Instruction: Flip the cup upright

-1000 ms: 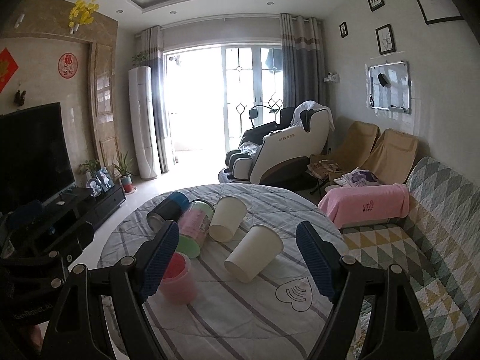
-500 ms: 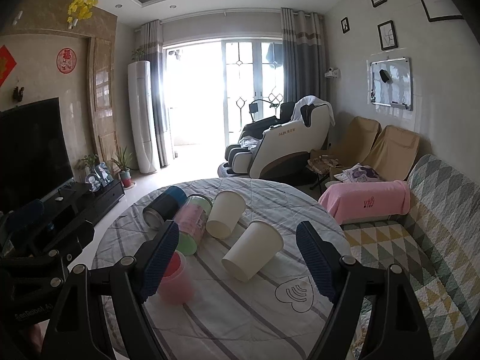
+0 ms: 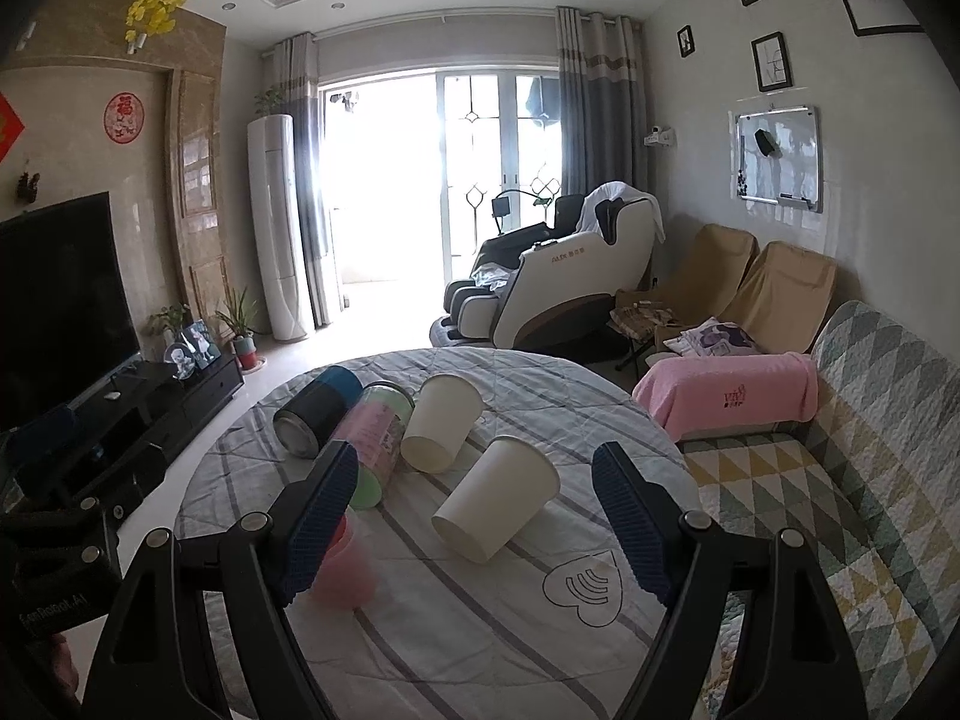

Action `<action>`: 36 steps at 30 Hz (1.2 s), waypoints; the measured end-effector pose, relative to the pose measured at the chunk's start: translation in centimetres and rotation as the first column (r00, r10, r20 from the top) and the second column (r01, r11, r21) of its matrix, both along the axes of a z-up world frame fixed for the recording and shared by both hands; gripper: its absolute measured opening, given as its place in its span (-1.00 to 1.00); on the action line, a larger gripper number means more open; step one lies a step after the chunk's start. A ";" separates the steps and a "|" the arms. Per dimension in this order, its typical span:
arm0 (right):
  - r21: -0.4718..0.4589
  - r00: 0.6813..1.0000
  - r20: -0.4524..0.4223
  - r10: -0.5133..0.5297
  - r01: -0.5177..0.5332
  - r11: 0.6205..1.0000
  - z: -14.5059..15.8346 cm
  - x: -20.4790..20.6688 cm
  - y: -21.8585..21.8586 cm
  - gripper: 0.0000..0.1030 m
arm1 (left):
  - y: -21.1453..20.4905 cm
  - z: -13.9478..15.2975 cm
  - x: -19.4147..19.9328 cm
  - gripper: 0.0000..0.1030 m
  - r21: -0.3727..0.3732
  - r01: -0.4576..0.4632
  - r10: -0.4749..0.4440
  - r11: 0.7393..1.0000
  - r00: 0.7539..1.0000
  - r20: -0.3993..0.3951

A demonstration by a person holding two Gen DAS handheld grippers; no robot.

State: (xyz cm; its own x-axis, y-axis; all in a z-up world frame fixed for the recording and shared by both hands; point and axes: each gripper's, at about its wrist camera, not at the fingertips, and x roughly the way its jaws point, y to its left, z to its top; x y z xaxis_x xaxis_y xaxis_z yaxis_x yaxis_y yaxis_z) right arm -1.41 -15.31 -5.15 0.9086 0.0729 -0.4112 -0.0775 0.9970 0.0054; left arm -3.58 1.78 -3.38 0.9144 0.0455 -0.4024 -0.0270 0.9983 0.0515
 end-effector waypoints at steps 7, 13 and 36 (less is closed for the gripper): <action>-0.004 1.000 -0.014 0.007 -0.007 1.000 -0.1 0.4 0.0 0.59 | -0.5 -0.2 0.6 1.00 0.010 0.011 -0.011 1.000 1.000 -0.014; 0.004 1.000 0.002 0.017 -0.017 1.000 0.2 0.8 -0.2 0.59 | -0.7 0.0 0.9 1.00 0.017 0.001 -0.001 1.000 1.000 0.011; -0.014 1.000 -0.021 -0.022 0.021 1.000 0.4 2.7 -0.6 0.59 | -2.1 0.1 3.9 1.00 -0.001 0.116 -0.116 0.993 0.990 -0.074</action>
State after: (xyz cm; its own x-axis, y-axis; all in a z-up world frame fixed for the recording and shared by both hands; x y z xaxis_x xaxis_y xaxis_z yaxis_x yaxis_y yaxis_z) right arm 1.29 -15.93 -4.76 0.9011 0.0474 -0.4310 -0.0560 0.9984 -0.0072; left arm 0.31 -0.35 -3.24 0.8812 -0.0580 -0.4691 0.0932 0.9943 0.0522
